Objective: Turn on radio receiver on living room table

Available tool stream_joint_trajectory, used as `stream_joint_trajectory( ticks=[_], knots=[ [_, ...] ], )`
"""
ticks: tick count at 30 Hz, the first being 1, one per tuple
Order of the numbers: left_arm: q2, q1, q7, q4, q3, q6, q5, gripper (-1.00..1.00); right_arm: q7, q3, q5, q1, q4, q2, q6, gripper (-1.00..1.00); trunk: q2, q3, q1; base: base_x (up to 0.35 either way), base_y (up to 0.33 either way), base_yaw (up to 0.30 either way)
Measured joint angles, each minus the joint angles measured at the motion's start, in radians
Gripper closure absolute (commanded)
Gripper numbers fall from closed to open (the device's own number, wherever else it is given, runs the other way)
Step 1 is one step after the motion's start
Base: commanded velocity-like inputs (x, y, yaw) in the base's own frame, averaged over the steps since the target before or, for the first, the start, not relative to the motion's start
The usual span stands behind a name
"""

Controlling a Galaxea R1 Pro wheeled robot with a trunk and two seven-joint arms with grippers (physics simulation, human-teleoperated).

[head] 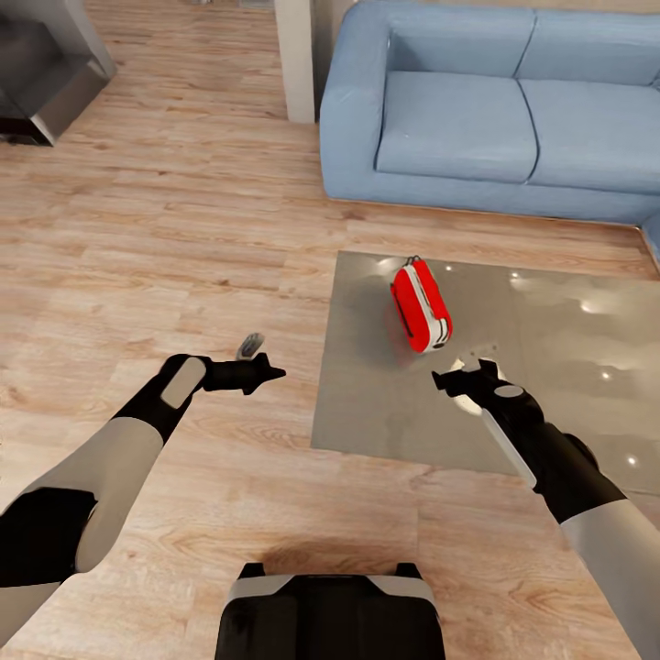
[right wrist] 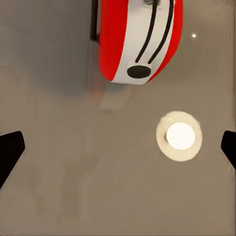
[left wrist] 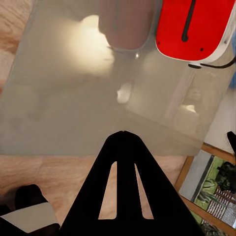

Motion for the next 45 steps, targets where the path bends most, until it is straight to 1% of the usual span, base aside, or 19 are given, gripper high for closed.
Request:
stream_joint_trajectory(
  ticks=[3, 7, 14, 16, 17, 18, 20, 22, 24, 29, 31, 33, 35, 37, 38, 39, 40, 42, 45],
  knots=[
    [0.000, 0.000, 0.001, 0.000, -0.001, 0.001, 0.000, 1.00, 0.000, 0.000, -0.001, 0.003, -0.046, -0.023, 0.005, -1.00, 0.000, 0.005, 0.000, 0.000, 0.000, 0.093],
    [-0.001, 0.000, 0.003, 0.001, -0.002, 0.006, 0.000, 1.00, -0.011, -0.001, -0.002, 0.061, -0.141, -0.049, 0.053, -1.00, 0.000, 0.011, 0.000, 0.000, 0.000, 0.094],
    [-0.001, 0.004, 0.003, 0.028, -0.005, 0.011, -0.007, 1.00, -0.039, -0.002, -0.003, 0.092, -0.170, -0.064, 0.079, -1.00, 0.000, 0.022, 0.000, 0.000, 0.000, 0.095],
    [-0.001, 0.008, 0.004, 0.059, -0.006, 0.010, -0.034, 1.00, -0.046, -0.002, -0.003, 0.105, -0.171, -0.068, 0.081, -1.00, 0.000, 0.025, 0.000, 0.000, 0.000, 0.095],
    [-0.001, 0.011, 0.003, 0.090, -0.007, 0.007, -0.068, 1.00, -0.064, -0.002, -0.004, 0.128, -0.171, -0.075, 0.083, -1.00, 0.000, 0.027, 0.000, 0.000, 0.000, 0.095],
    [-0.001, 0.011, 0.003, 0.112, -0.006, 0.004, -0.090, 1.00, -0.079, -0.002, -0.004, 0.145, -0.171, -0.078, 0.084, -1.00, 0.000, 0.028, 0.000, 0.000, 0.000, 0.094],
    [0.000, 0.012, 0.003, 0.164, -0.006, -0.009, -0.141, 1.00, -0.133, -0.002, -0.006, 0.192, -0.171, -0.082, 0.084, -1.00, 0.000, 0.031, 0.000, 0.000, 0.000, 0.088],
    [-0.001, 0.016, 0.002, 0.201, -0.006, -0.038, -0.170, 1.00, -0.175, -0.002, -0.008, 0.230, -0.171, -0.083, 0.084, -1.00, 0.000, 0.034, 0.000, 0.000, 0.000, 0.084],
    [0.000, 0.023, 0.001, 0.252, -0.007, -0.078, -0.192, 1.00, -0.200, -0.002, -0.014, 0.269, -0.170, -0.084, 0.084, -1.00, 0.000, 0.038, 0.000, 0.000, 0.000, 0.081],
    [-0.005, 0.081, -0.002, 0.455, -0.012, -0.220, -0.258, 1.00, -0.268, -0.002, -0.063, 0.428, -0.154, -0.084, 0.077, -1.00, 0.000, 0.045, 0.000, 0.000, 0.000, 0.062],
    [-0.007, 0.144, -0.002, 0.503, -0.014, -0.293, -0.301, 1.00, -0.299, -0.002, -0.121, 0.514, -0.136, -0.084, 0.065, -1.00, 0.000, 0.048, 0.000, 0.000, 0.000, 0.013],
    [-0.009, 0.211, -0.002, 0.518, -0.014, -0.336, -0.332, 1.00, -0.310, -0.002, -0.186, 0.568, -0.100, -0.084, 0.042, -1.00, 0.000, 0.052, 0.000, 0.000, 0.000, 0.006],
    [-0.008, 0.284, -0.002, 0.525, -0.013, -0.386, -0.357, 1.00, -0.314, -0.002, -0.248, 0.600, -0.037, -0.084, 0.004, -1.00, 0.000, 0.055, 0.000, 0.000, 0.000, 0.002],
    [-0.009, 0.359, -0.001, 0.528, -0.013, -0.453, -0.374, 1.00, -0.312, -0.002, -0.300, 0.616, 0.048, -0.083, -0.045, -1.00, 0.000, 0.058, 0.000, 0.000, 0.000, 0.001],
    [-0.009, 0.413, 0.000, 0.530, -0.011, -0.501, -0.382, 1.00, -0.310, -0.001, -0.327, 0.621, 0.116, -0.080, -0.085, -1.00, 0.000, 0.060, 0.000, 0.000, 0.000, 0.000],
    [-0.009, 0.450, 0.002, 0.530, -0.013, -0.530, -0.387, 1.00, -0.309, -0.001, -0.338, 0.624, 0.170, -0.074, -0.117, -1.00, 0.000, 0.061, 0.000, 0.000, 0.000, 0.000],
    [-0.010, 0.477, 0.003, 0.531, -0.012, -0.554, -0.391, 1.00, -0.307, 0.000, -0.346, 0.625, 0.227, -0.064, -0.148, -1.00, 0.000, 0.063, 0.000, 0.000, 0.000, 0.000],
    [-0.012, 0.527, 0.008, 0.531, -0.012, -0.583, -0.400, 1.00, -0.304, 0.000, -0.352, 0.631, 0.357, -0.029, -0.208, -1.00, 0.000, 0.066, 0.000, 0.000, 0.000, 0.000],
    [-0.015, 0.594, 0.012, 0.531, -0.012, -0.605, -0.413, 1.00, -0.283, 0.006, -0.346, 0.635, 0.590, 0.045, -0.303, -1.00, 0.000, 0.071, 0.000, 0.000, 0.000, 0.000]
  ],
)
